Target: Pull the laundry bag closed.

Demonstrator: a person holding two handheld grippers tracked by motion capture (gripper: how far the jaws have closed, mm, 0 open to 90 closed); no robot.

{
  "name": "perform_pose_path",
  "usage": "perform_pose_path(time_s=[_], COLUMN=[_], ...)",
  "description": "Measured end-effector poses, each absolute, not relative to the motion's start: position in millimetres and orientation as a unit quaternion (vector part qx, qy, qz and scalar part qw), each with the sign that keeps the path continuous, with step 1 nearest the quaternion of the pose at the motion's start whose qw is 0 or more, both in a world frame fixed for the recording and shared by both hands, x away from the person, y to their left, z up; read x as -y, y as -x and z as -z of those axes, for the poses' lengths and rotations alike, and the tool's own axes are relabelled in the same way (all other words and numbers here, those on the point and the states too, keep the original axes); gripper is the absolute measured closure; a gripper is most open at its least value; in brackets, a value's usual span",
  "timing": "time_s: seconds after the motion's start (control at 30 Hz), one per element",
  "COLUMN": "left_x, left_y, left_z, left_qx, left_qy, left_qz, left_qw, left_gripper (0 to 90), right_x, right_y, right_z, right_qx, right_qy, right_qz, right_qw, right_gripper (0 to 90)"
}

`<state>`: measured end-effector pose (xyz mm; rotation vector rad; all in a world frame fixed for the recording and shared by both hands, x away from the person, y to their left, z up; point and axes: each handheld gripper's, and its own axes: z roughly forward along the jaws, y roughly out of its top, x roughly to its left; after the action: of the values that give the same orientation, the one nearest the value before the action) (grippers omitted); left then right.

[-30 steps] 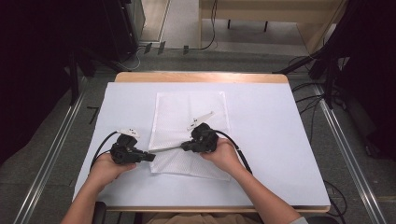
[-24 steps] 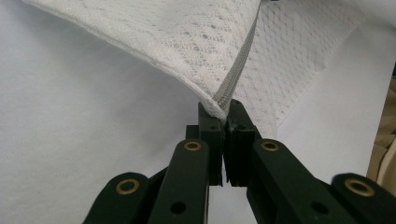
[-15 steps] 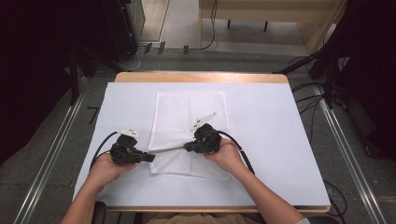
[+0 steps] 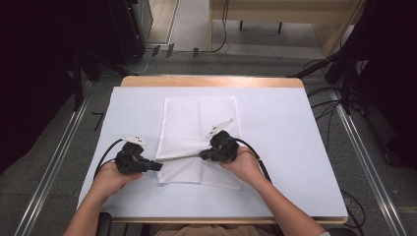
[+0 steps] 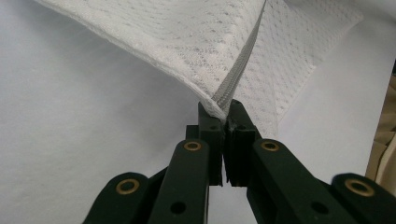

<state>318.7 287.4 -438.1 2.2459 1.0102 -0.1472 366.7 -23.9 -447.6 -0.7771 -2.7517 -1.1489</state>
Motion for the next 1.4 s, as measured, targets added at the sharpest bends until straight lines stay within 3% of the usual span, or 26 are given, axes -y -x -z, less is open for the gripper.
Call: perform_pose_path(time_s=[1.4], left_x=[-290], left_y=[-318], left_z=[439], left_qx=[-0.385], left_qy=[-0.862], left_qz=[0.057], left_qw=[0.326], left_gripper=[88.0], right_x=[60], right_y=[-364], right_z=[447], right_qx=[0.886], right_qy=[0.281], right_qz=[0.367], right_qw=[0.031], right_gripper=[87.9])
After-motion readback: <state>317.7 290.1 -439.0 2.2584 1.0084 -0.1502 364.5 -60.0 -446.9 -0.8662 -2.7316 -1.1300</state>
